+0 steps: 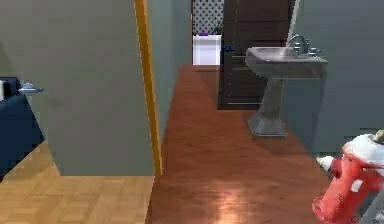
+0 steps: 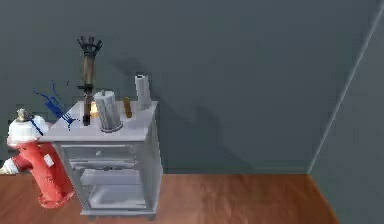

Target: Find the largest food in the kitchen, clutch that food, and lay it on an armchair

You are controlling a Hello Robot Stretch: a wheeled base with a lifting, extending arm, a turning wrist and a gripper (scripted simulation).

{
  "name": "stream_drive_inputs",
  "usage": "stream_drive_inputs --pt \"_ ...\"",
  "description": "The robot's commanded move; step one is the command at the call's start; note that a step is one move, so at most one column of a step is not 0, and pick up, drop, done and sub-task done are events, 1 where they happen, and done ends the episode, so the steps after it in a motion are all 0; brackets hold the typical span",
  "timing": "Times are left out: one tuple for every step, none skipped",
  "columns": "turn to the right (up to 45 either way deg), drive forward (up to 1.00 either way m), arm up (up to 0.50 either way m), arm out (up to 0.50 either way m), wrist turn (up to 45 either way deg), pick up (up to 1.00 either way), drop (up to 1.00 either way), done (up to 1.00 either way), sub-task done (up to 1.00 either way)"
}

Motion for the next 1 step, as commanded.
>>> stream_drive_inputs --pt "-45.0 0.00 0.00 0.00 0.0 0.00 0.00 0.00 0.00"
